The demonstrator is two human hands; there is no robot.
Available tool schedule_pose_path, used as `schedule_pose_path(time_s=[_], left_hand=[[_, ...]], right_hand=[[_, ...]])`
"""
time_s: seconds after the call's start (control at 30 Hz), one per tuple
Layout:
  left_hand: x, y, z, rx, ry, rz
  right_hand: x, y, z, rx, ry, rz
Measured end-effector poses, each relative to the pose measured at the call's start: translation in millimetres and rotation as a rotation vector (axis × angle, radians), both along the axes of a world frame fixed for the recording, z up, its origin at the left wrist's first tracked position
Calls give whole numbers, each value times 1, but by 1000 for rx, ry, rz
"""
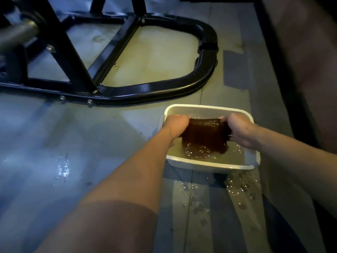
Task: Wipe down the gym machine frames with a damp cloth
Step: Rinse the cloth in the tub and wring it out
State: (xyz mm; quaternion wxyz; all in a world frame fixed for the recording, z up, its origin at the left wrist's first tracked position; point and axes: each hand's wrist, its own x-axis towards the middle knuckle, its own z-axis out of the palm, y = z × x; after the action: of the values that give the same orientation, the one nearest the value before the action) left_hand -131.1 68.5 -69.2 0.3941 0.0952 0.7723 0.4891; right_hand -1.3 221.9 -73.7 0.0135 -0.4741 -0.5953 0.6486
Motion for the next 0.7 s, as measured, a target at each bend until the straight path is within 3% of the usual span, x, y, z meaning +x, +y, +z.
schedule_pose_path(time_s=[0.17, 0.4, 0.53, 0.6, 0.7], left_hand=[[8, -2, 22, 141, -116, 144], [14, 5, 50, 231, -83, 152], [9, -3, 47, 188, -200, 90], [6, -9, 40, 98, -117, 3], [1, -15, 28, -144, 227, -206]], right_hand=[[-5, -10, 21, 13, 82, -135], [-20, -11, 37, 499, 126, -196], [-16, -6, 31, 541, 59, -38], [-7, -1, 20, 554, -30, 76], [8, 7, 8, 527, -43, 263]])
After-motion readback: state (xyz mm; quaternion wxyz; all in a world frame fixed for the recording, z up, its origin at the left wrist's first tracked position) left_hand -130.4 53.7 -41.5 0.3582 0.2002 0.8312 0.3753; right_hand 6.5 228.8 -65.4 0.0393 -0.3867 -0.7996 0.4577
